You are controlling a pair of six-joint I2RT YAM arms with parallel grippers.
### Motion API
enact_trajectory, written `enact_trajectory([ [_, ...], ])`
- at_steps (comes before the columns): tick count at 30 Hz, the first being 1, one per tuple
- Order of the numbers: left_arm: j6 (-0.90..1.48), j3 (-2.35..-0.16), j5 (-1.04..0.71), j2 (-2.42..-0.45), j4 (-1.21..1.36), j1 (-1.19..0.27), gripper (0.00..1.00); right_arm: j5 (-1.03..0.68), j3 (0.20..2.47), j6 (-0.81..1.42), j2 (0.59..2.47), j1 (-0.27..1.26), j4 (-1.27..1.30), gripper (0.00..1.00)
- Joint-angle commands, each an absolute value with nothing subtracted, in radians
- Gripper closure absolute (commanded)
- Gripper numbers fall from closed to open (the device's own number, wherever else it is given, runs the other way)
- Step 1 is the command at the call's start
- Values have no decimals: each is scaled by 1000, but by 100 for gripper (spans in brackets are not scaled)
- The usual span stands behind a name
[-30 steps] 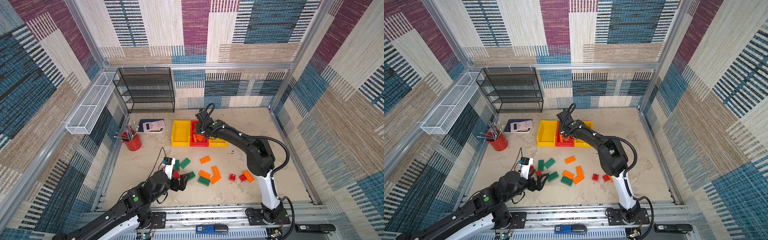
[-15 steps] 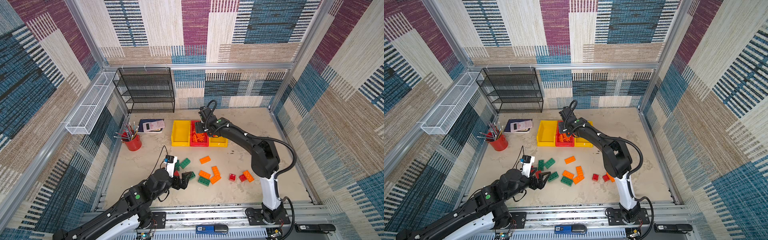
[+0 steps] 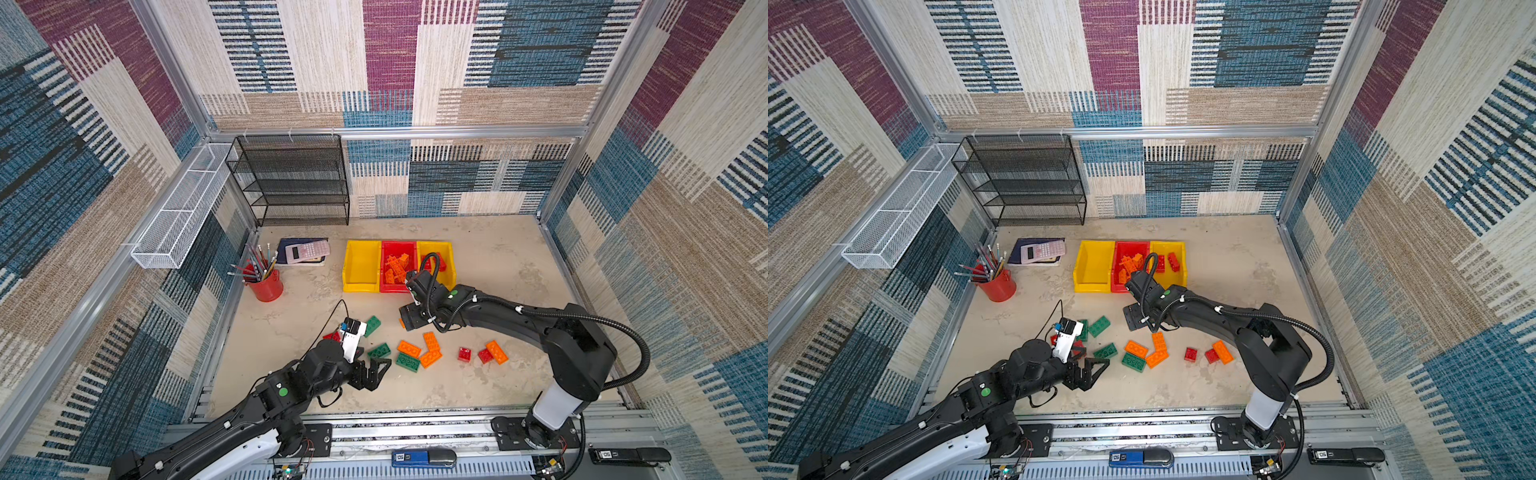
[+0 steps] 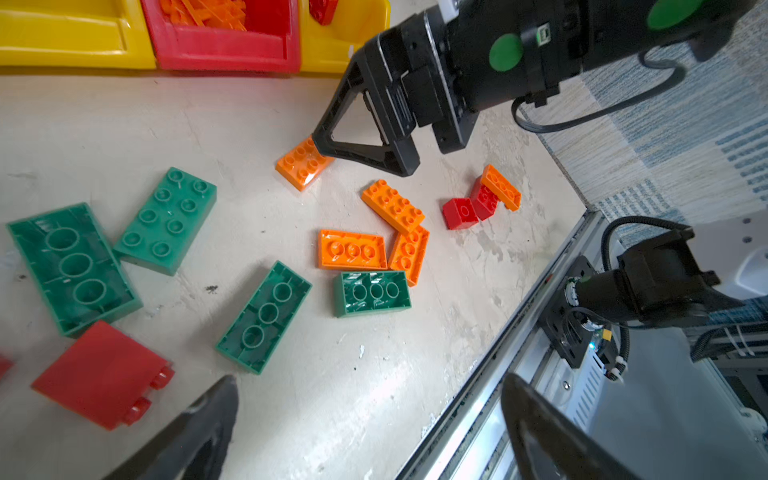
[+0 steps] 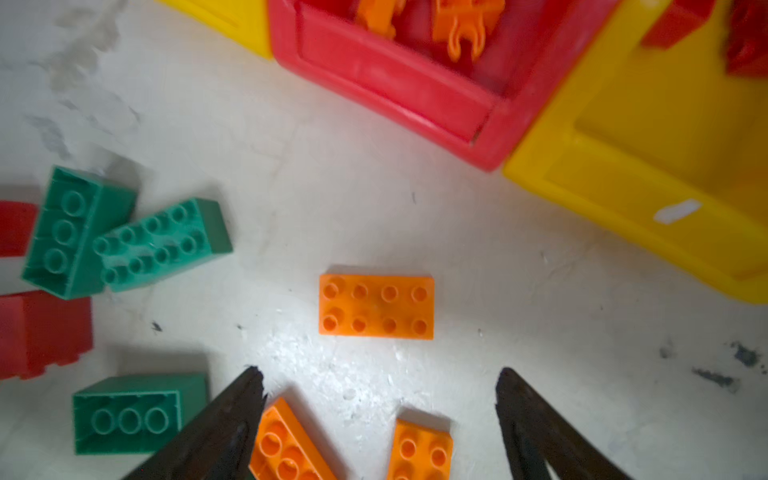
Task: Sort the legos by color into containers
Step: 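Return the right gripper and grasp the orange 2x4 brick near the bins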
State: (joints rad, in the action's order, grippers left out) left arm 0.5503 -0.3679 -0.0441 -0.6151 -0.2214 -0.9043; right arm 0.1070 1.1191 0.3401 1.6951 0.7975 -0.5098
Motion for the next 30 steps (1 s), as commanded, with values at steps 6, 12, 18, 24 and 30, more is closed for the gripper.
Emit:
enact_trajectory([
  [6,573,-334,-112,-609,-149,-906,1,77,1096,363,1752,802,-417,12],
  [12,568,-329,-100,-574,-181,-907,1,68,1118,359,1804,802,-389,13],
  [18,565,-319,-91,-559,-188,-906,1,79,1167,344,1858,802,-403,14],
  [24,560,-311,-83,-564,-178,-906,1,85,1183,345,1893,802,-430,23],
  [30,551,-312,-77,-573,-169,-906,1,94,1158,357,1879,802,-429,39],
])
